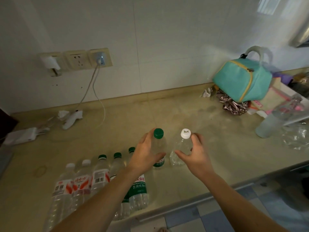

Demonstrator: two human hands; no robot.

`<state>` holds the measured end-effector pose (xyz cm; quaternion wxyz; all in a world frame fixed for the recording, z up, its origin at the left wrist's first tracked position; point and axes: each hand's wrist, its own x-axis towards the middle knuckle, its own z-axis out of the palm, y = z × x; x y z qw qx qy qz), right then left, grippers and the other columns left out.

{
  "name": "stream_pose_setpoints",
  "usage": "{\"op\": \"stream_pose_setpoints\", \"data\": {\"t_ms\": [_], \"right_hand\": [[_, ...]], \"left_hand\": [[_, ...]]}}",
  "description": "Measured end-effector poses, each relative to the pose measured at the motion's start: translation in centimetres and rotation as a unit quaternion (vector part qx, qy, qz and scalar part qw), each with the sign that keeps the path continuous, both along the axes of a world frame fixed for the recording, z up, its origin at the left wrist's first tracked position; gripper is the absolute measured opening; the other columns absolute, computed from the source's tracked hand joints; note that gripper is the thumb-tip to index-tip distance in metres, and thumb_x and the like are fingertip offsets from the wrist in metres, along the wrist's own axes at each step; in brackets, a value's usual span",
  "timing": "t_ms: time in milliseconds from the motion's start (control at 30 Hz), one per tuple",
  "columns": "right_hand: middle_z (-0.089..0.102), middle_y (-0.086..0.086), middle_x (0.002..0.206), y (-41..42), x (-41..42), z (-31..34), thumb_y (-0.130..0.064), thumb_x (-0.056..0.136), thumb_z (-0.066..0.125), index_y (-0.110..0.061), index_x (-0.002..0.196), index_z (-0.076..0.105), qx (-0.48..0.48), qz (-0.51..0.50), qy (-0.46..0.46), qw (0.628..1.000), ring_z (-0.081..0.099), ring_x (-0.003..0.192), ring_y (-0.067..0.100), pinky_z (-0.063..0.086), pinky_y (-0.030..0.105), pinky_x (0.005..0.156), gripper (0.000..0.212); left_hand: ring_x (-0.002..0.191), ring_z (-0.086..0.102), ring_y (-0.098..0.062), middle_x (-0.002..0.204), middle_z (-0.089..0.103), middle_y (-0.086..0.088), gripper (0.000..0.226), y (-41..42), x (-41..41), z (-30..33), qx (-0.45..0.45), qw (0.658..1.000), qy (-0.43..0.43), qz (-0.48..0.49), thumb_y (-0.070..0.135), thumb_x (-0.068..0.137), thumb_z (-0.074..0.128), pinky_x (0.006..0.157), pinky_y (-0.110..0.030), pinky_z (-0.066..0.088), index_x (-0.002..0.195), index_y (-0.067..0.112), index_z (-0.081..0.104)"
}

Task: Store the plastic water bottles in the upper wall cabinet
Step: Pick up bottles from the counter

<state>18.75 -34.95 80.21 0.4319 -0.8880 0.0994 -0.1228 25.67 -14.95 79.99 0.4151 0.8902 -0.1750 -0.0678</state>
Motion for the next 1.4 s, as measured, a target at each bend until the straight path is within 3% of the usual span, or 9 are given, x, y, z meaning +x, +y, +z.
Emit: {"op": "stream_pose_setpoints", "data": {"t_ms": [133, 233, 433, 567, 667, 933, 1100, 1233, 1400], "right_hand": [[0.051, -0.018, 0.129, -0.5, 0.2, -1.4, -0.034, 0.074, 0.086, -0.045, 0.139, 0.04, 0.078, 0.006, 0.027, 0.997, 0.055, 0.115, 0.0, 0.044, 0.021, 0.094, 0.08], [0.058, -0.034, 0.119, -0.9, 0.4, -3.2, -0.037, 0.063, 0.087, -0.071, 0.124, 0.033, 0.167, 0.018, 0.094, 0.981, 0.057, 0.112, -0.009, 0.049, 0.02, 0.092, 0.088], [0.072, -0.022, 0.104, -1.7, 1.6, -6.6, -0.044, 0.052, 0.087, -0.039, 0.117, 0.059, 0.22, 0.022, 0.136, 0.966, 0.071, 0.101, 0.009, 0.057, 0.028, 0.082, 0.071], [0.075, -0.014, 0.104, -1.2, 1.4, -5.9, -0.037, 0.061, 0.088, -0.045, 0.109, 0.062, 0.217, 0.02, 0.095, 0.971, 0.073, 0.093, 0.007, 0.059, 0.03, 0.077, 0.056], [0.075, -0.013, 0.106, -0.3, 1.8, -3.4, -0.029, 0.07, 0.092, -0.026, 0.121, 0.064, 0.217, 0.009, 0.044, 0.975, 0.073, 0.096, 0.007, 0.057, 0.02, 0.072, 0.058], [0.076, -0.023, 0.09, 2.5, 5.0, 13.8, -0.007, 0.074, 0.088, -0.012, 0.104, 0.068, 0.214, 0.032, -0.115, 0.97, 0.07, 0.081, -0.008, 0.049, 0.007, 0.066, 0.036], [0.077, -0.017, 0.097, 4.5, 5.8, 26.5, -0.009, 0.076, 0.086, -0.02, 0.106, 0.069, 0.195, 0.066, -0.226, 0.952, 0.07, 0.092, -0.005, 0.049, 0.006, 0.077, 0.036], [0.078, -0.015, 0.096, 5.0, 6.2, 36.1, -0.013, 0.078, 0.086, -0.025, 0.1, 0.067, 0.169, 0.097, -0.32, 0.927, 0.071, 0.1, 0.01, 0.053, 0.028, 0.089, 0.031], [0.077, -0.016, 0.088, 4.7, 6.7, 46.4, -0.014, 0.081, 0.083, -0.033, 0.098, 0.066, 0.147, 0.136, -0.415, 0.888, 0.07, 0.079, 0.001, 0.051, 0.013, 0.064, 0.031]], "left_hand": [[0.126, 0.055, -0.009, 0.142, 0.054, 0.013, 0.093, 0.6, -0.3, -1.2, -0.011, 0.999, 0.041, -0.001, 0.045, 0.073, 0.086, 0.104, -0.03, 0.049, 0.151, 0.035, 0.036], [0.106, 0.057, 0.016, 0.117, 0.06, 0.031, 0.082, 0.8, -0.7, -1.7, -0.044, 0.995, 0.088, 0.022, 0.048, 0.067, 0.087, 0.082, -0.002, 0.045, 0.136, 0.049, 0.042], [0.084, 0.053, 0.026, 0.098, 0.058, 0.034, 0.073, 0.4, -1.1, -2.8, -0.027, 0.991, 0.115, 0.06, 0.05, 0.068, 0.09, 0.065, 0.004, 0.04, 0.126, 0.044, 0.046], [0.093, 0.06, 0.02, 0.097, 0.069, 0.028, 0.068, -0.1, -0.8, -2.7, -0.096, 0.983, 0.126, 0.09, 0.035, 0.064, 0.094, 0.069, 0.0, 0.044, 0.123, 0.034, 0.06], [0.1, 0.067, 0.003, 0.102, 0.073, 0.023, 0.067, 0.2, 0.1, -0.2, -0.156, 0.976, 0.123, 0.088, 0.041, 0.057, 0.09, 0.083, -0.013, 0.052, 0.118, 0.035, 0.063], [0.1, 0.071, -0.004, 0.106, 0.075, 0.013, 0.047, 3.0, 3.6, 16.5, -0.288, 0.956, -0.04, 0.029, 0.02, 0.078, 0.089, 0.08, -0.014, 0.055, 0.119, 0.025, 0.066], [0.101, 0.067, 0.001, 0.107, 0.072, 0.022, 0.047, 4.8, 4.0, 30.8, -0.318, 0.928, -0.191, 0.017, 0.04, 0.073, 0.085, 0.076, -0.014, 0.054, 0.115, 0.038, 0.065], [0.099, 0.067, 0.003, 0.106, 0.072, 0.022, 0.042, 6.1, 3.8, 40.2, -0.332, 0.904, -0.27, 0.015, 0.037, 0.077, 0.086, 0.075, -0.016, 0.053, 0.114, 0.039, 0.066], [0.092, 0.07, 0.005, 0.1, 0.074, 0.022, 0.035, 6.7, 3.1, 49.4, -0.348, 0.865, -0.361, 0.011, 0.039, 0.077, 0.084, 0.068, -0.012, 0.054, 0.108, 0.037, 0.067]]}}
